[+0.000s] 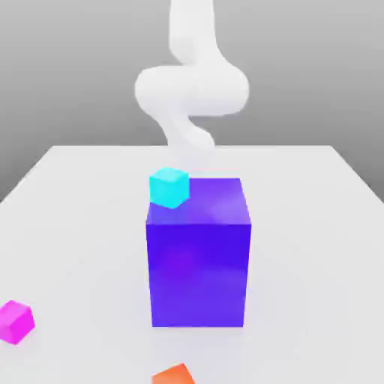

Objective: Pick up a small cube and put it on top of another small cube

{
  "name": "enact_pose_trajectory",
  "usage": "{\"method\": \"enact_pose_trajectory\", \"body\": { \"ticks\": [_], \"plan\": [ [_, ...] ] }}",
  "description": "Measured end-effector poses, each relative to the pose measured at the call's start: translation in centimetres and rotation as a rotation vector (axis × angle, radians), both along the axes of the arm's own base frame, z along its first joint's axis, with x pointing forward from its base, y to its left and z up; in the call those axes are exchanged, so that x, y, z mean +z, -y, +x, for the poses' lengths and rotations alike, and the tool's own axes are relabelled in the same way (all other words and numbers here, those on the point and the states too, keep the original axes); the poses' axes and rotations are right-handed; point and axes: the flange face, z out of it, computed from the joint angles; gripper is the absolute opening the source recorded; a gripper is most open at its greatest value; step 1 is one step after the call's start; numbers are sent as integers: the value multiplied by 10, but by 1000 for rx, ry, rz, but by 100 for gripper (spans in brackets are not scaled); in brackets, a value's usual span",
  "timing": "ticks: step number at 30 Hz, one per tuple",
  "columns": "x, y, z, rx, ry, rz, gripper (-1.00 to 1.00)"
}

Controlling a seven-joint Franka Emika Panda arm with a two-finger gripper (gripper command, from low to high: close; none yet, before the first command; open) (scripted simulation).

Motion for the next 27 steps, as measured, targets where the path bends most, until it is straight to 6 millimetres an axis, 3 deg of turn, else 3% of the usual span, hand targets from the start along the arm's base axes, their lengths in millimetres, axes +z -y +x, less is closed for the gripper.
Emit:
{"method": "enact_pose_trajectory", "body": {
  "ticks": [6,13,18,23,27],
  "plan": [
    [-94,62,63,-37,-160,68,0],
    [-217,134,96,-112,-331,124,0],
    [-306,189,92,-191,-451,147,0],
    [-392,237,67,-268,-571,149,0],
    [-453,271,34,-330,-669,135,0]
  ]
}}
